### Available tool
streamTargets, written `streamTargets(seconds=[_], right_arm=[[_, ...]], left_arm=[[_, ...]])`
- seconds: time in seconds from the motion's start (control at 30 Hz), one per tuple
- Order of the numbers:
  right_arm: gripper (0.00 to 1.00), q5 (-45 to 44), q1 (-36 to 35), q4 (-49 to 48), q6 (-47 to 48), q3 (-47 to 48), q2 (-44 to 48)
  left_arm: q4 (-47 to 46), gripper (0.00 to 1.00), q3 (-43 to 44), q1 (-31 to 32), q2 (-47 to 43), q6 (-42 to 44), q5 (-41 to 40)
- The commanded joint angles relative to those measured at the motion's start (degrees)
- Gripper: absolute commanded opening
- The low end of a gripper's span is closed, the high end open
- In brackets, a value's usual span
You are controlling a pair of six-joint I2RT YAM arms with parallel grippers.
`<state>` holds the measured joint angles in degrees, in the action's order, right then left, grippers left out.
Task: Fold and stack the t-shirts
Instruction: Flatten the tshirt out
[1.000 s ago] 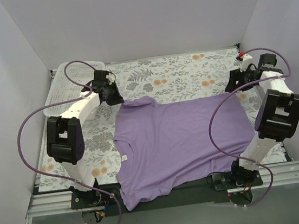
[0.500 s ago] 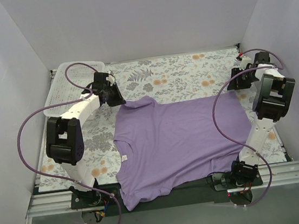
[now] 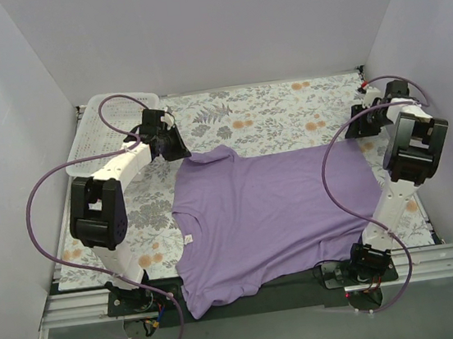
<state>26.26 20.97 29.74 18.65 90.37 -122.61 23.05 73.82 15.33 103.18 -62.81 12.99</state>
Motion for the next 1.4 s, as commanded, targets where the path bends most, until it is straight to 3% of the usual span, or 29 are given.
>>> streamTargets(seconds=[0.0,0.27,0.37,0.5,0.53,0.73,0.93,1.07,1.13,1.37], right_arm=[[0.5,1.3,0.1,2.2,1.2,-3.1,2.1],[0.41,1.0,0.2,2.3,2.3,-5.3,3.2],[0.29,0.7,0.2,2.3,2.2,-4.3,2.5],[0.02,1.8,0.4,1.6,2.3,-4.3,4.2],[0.01,2.1,0.5,1.2,2.4,-5.6,5.3],[0.01,4.3,0.9,-4.8,5.3,-21.1,21.4],[0.01,5.1,2.5,-5.6,11.8,-31.4,48.0],[0.01,4.2,3.5,-1.2,13.8,-25.5,64.0],[0.01,3.4,4.2,0.8,12.5,-16.5,67.2],[0.01,-6.6,4.7,4.7,6.4,14.2,67.1]], left_arm=[[-0.5,0.0,0.0,-0.2,-3.2,0.9,0.5],[0.3,0.0,1.1,-0.2,-2.3,0.8,1.2],[0.7,0.0,1.7,-0.2,-2.1,0.7,1.2],[2.1,0.0,3.8,-0.2,-2.2,0.3,1.2],[2.3,0.0,4.3,-0.2,-2.4,0.3,1.3],[4.5,0.0,6.2,-0.2,-7.0,-0.8,0.4],[4.6,0.0,5.2,-0.2,-17.0,-3.6,-0.2],[4.3,0.0,8.9,-0.2,-24.8,-6.4,-1.7],[4.2,0.0,11.4,-0.2,-29.0,-8.1,-3.0],[5.5,0.0,28.6,-0.1,-38.3,-11.7,-7.0]])
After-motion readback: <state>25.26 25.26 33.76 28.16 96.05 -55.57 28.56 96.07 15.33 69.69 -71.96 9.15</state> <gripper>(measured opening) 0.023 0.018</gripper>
